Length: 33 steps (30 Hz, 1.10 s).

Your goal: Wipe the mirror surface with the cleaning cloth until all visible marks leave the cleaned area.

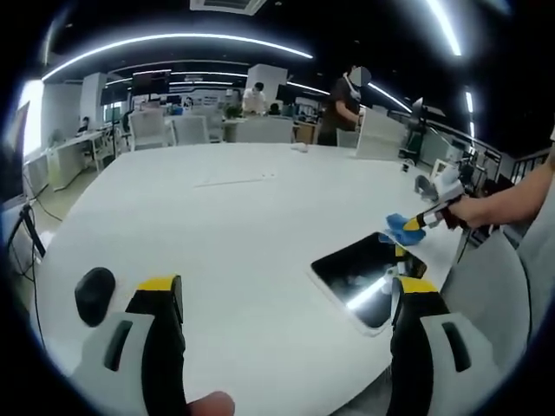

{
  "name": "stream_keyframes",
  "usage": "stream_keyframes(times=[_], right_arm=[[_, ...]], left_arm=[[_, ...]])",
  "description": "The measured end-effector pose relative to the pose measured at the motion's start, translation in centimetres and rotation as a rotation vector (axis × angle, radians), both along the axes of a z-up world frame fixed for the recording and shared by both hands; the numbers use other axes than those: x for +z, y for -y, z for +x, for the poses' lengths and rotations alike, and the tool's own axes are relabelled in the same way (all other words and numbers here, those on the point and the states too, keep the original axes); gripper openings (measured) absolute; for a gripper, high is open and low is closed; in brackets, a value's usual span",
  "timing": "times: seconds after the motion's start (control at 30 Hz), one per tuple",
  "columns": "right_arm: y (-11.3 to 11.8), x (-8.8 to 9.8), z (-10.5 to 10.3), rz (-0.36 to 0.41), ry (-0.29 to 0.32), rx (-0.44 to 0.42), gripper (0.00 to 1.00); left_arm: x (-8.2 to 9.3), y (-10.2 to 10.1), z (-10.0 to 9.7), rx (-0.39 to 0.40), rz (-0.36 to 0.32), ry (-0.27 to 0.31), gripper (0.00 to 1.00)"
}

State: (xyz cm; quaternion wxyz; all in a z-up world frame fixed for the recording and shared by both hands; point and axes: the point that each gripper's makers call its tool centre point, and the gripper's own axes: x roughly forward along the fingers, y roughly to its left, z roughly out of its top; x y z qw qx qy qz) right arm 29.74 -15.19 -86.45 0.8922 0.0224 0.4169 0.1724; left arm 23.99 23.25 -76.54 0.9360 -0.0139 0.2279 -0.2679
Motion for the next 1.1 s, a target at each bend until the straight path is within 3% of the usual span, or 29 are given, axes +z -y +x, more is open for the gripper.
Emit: stream_keyframes(times=[0.2, 0.37, 0.43, 0.6, 0.63, 0.73, 0.97, 1.1], right_arm=[[-3.6, 2.3, 0.5, 0.098, 0.000, 0.027, 0.01], [-5.7, 2.9, 0.8, 0.178, -0.023, 0.030, 0.01], [-6.3, 2.8, 1.0, 0.178, -0.023, 0.040, 0.01], [-6.9, 0.8, 0.8, 0.122, -0.059, 0.071, 0.01], [-6.6, 0.1, 0.9, 0.097, -0.075, 0.045, 0.01], [-6.4, -0.7, 1.0, 0.002, -0.054, 0.088, 0.01], [-6.9, -1.1, 0.8, -0.036, -0.052, 0.099, 0.00], [-7.1, -1.3, 0.8, -0.023, -0.067, 0.066, 0.00]], left_arm=[[-0.1, -0.2, 0.1, 0.005, -0.006, 0.000, 0.99], [-0.3, 0.1, 0.0, -0.016, 0.003, -0.007, 0.99], [0.0, -0.1, 0.2, -0.015, 0.002, -0.002, 0.99], [0.1, -0.3, 0.4, -0.018, 0.006, 0.001, 0.99], [0.1, -0.3, 0.4, -0.021, 0.008, -0.001, 0.99], [0.1, -0.3, 0.4, -0.023, 0.010, -0.002, 0.99], [0.1, -0.7, 0.4, -0.017, 0.005, 0.004, 0.99], [-0.7, -0.4, 0.0, -0.032, 0.015, -0.016, 0.99]])
